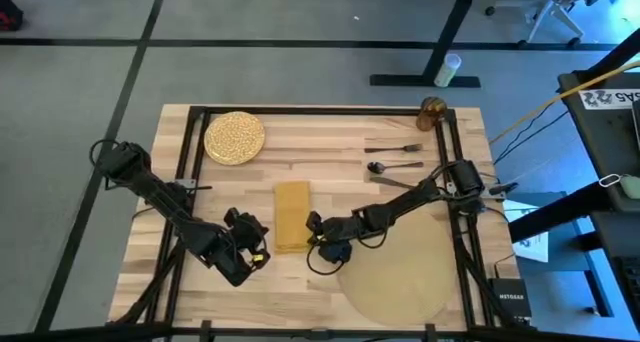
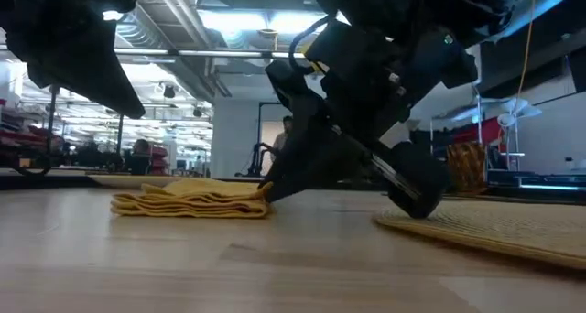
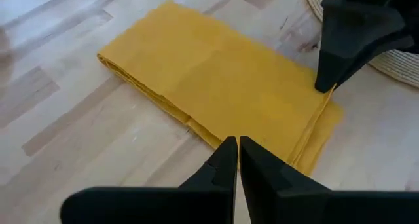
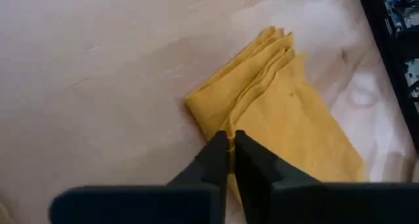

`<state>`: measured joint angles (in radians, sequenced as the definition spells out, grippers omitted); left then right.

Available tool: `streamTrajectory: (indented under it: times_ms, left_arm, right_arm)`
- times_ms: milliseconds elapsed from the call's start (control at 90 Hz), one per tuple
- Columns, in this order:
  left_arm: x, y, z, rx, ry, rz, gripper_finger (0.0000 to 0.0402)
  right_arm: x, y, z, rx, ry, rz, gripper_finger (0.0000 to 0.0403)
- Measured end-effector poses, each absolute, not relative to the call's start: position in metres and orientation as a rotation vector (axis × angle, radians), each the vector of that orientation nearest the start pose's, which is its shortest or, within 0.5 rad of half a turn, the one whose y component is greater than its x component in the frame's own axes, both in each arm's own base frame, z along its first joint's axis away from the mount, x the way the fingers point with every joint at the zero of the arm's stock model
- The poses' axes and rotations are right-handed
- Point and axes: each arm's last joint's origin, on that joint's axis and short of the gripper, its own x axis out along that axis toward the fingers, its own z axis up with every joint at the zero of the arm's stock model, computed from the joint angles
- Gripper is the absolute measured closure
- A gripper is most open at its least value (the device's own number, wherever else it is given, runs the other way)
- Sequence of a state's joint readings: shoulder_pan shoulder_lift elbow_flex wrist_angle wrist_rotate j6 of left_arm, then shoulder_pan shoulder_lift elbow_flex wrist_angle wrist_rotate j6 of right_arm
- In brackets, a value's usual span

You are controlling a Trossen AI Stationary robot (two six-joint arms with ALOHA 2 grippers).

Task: Set table place
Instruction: Fold the yellow table napkin

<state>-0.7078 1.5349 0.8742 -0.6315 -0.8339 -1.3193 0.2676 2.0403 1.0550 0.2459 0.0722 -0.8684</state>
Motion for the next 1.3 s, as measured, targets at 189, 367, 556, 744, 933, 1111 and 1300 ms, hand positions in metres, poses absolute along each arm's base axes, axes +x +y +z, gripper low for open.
streamTrajectory:
  times_ms: [189,367,556,744,933,1111,1300]
  left_arm:
    - [0.215,-0.156,0.181,-0.325,0.645,0.633,0.0402]
    - [0.215,-0.156,0.181,-0.324,0.646,0.633,0.0402]
    - [0.215,-0.156,0.181,-0.326,0.645,0.633,0.0402]
    - [0.215,-0.156,0.18,-0.325,0.646,0.633,0.0402]
    - [0.215,-0.156,0.18,-0.324,0.646,0.633,0.0402]
    - [0.215,-0.156,0.18,-0.317,0.649,0.63,0.0402]
    - [0.215,-0.156,0.18,-0.317,0.649,0.631,0.0402]
  right_arm:
    - [0.384,0.103,0.106,-0.956,0.612,0.482,0.04]
    - [0.396,0.106,0.119,-0.955,0.573,0.456,0.0401]
    - [0.407,0.109,0.135,-0.954,0.557,0.451,0.0402]
    - [0.413,0.111,0.144,-0.95,0.534,0.448,0.0402]
    - [0.417,0.112,0.151,-0.941,0.514,0.437,0.0402]
    - [0.421,0.113,0.159,-0.923,0.495,0.414,0.0402]
    - [0.425,0.114,0.164,-0.912,0.478,0.402,0.0402]
